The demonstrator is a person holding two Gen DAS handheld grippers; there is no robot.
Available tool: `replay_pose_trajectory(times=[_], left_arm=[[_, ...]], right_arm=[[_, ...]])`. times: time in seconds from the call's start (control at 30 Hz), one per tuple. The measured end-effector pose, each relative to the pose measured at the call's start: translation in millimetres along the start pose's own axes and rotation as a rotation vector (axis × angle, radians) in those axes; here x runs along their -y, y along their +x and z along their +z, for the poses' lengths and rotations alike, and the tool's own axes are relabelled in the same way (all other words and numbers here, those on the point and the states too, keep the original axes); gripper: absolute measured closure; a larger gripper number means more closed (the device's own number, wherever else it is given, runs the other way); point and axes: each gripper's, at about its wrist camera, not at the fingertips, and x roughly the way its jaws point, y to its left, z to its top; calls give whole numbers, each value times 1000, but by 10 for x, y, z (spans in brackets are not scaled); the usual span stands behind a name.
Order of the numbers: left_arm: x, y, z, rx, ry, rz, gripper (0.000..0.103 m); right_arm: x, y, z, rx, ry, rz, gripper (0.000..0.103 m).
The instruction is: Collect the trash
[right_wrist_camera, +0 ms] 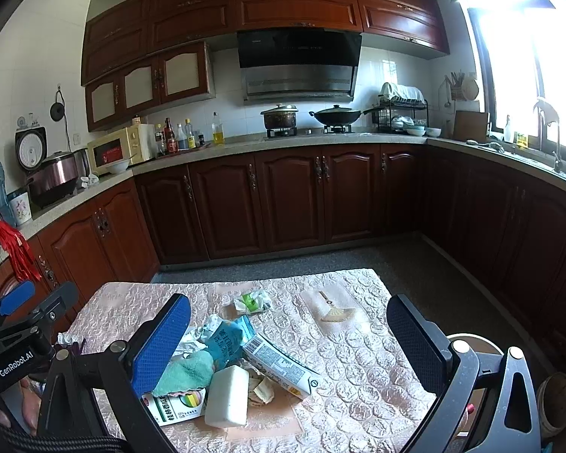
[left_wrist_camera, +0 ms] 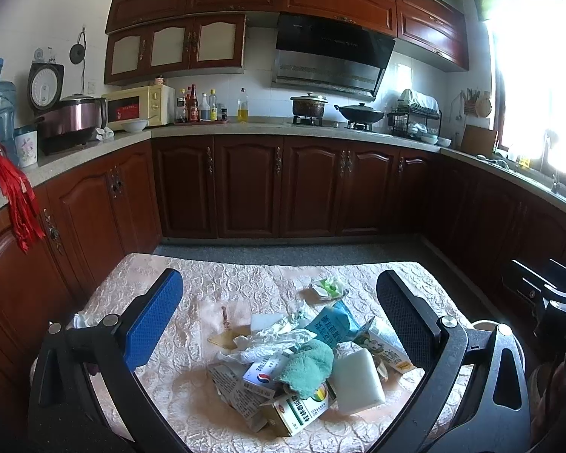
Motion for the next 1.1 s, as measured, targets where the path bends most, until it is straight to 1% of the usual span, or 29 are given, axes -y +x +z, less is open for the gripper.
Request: replay_pose_trajectory(times=[1.1], left_arm=[[-30, 55, -39, -24, -11, 6, 1]], right_arm=[[47, 55, -69, -31, 1, 2, 0]])
